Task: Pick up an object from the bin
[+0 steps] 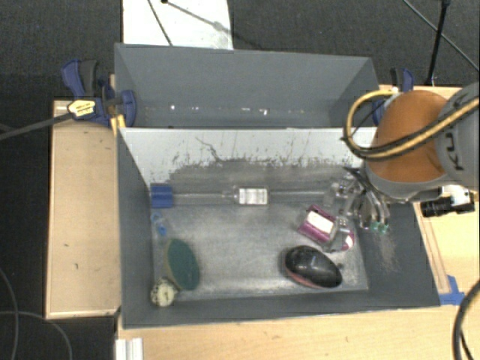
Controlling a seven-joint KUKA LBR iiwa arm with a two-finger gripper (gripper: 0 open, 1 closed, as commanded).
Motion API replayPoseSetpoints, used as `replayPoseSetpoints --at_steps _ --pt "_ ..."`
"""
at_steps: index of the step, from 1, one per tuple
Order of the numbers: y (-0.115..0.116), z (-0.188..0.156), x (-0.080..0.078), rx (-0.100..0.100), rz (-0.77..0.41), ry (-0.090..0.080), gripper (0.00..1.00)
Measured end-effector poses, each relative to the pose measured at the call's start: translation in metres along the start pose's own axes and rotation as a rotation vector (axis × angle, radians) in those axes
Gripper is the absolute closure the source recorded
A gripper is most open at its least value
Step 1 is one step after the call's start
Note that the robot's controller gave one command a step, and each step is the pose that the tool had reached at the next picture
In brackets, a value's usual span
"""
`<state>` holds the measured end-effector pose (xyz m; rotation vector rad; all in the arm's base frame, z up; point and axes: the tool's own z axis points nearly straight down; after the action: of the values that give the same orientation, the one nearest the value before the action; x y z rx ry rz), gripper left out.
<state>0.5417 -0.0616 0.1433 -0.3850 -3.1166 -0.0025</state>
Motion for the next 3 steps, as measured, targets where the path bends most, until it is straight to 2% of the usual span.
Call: replayPoseSetpoints --at_steps 1,2,3 --pt "0.008 0.058 0.035 0.001 -0.140 -0.016 0.00" --pt "0.015 0.067 0.062 0.000 -0.229 -0.020 0.00" --pt "0.014 0.065 0.062 0.001 -0.232 -0.014 1.00"
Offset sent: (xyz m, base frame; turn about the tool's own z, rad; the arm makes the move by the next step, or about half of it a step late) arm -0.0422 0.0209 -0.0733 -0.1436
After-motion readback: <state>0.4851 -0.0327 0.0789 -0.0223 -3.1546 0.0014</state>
